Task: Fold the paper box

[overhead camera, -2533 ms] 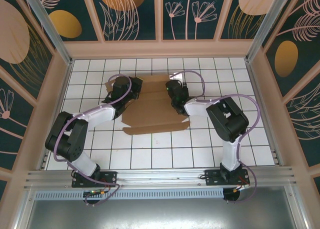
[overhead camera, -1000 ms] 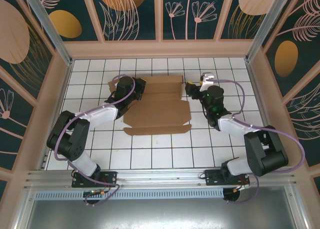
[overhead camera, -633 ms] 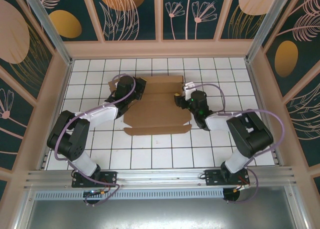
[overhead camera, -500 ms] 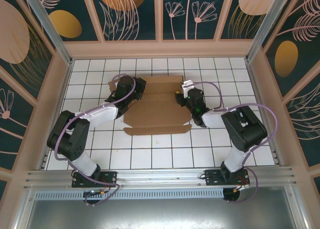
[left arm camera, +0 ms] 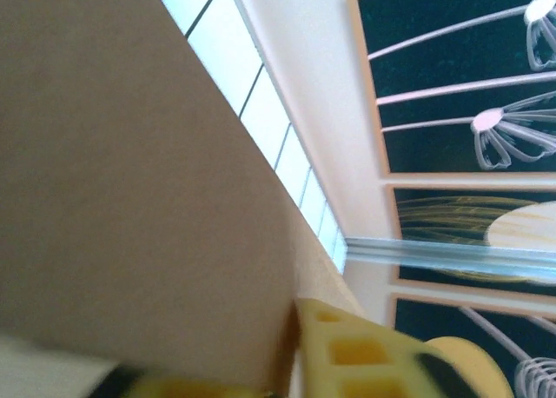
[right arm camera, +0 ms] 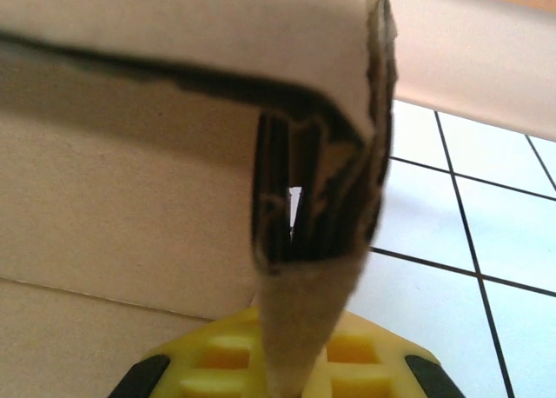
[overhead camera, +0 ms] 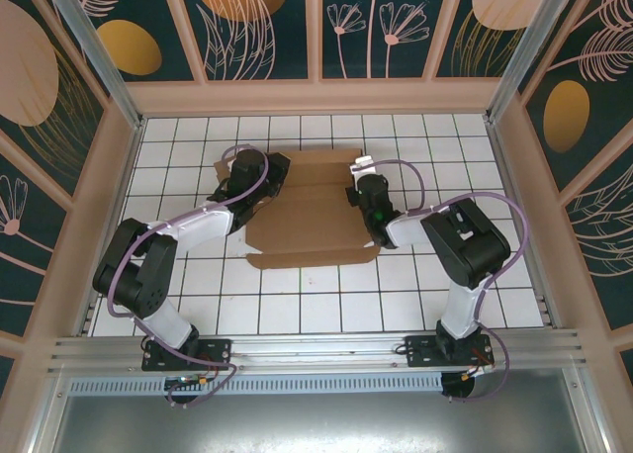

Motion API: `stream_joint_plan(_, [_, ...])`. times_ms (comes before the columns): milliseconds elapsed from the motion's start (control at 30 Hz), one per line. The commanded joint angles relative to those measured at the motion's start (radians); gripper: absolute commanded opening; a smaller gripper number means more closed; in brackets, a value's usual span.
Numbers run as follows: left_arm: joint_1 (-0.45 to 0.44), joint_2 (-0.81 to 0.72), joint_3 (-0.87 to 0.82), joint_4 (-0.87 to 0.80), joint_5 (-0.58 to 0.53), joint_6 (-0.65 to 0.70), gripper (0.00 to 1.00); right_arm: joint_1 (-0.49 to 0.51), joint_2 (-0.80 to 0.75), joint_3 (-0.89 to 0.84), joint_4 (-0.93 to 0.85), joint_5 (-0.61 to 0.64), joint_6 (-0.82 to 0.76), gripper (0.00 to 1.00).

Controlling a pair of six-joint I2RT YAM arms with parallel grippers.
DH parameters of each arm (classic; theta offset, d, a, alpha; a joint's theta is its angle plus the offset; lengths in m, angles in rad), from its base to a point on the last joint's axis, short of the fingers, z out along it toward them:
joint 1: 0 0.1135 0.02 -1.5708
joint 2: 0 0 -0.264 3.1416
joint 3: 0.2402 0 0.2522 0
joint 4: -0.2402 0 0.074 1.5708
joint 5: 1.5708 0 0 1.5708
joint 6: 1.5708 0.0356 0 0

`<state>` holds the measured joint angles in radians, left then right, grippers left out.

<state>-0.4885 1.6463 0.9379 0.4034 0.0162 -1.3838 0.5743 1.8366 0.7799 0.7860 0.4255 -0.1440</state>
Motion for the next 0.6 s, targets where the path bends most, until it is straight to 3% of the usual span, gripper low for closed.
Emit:
stream_joint_plan(0, [-0.001,-0.056,0.023,-0.124,0.07,0.173,0.41,0.002,-0.059,-0.03,0.002,0.071,0.013,0.0])
stream_joint_plan(33, [0.001,-0.081,0.028,-0.159,0.085,0.235,0.49,-0.003,-0.074,-0.046,-0.003,0.074,0.025,0.0])
stream_joint_plan(100, [0.001,-0.133,0.028,-0.219,0.112,0.346,0.56,-0.012,-0.1,-0.075,-0.005,0.077,0.044,0.0])
stream_joint_plan(300, [0.015,-0.354,0.002,-0.425,0.161,0.667,0.61,-0.022,-0.133,-0.105,-0.06,0.084,0.086,0.0])
stream_joint_plan(433, [0.129,-0.429,0.028,-0.574,0.212,0.706,0.61,-0.022,-0.145,-0.103,-0.1,0.078,0.12,0.0])
stream_joint_plan(567, [0.193,-0.348,0.122,-0.653,0.25,0.752,0.65,-0.022,-0.149,-0.122,-0.087,0.061,0.15,0.0])
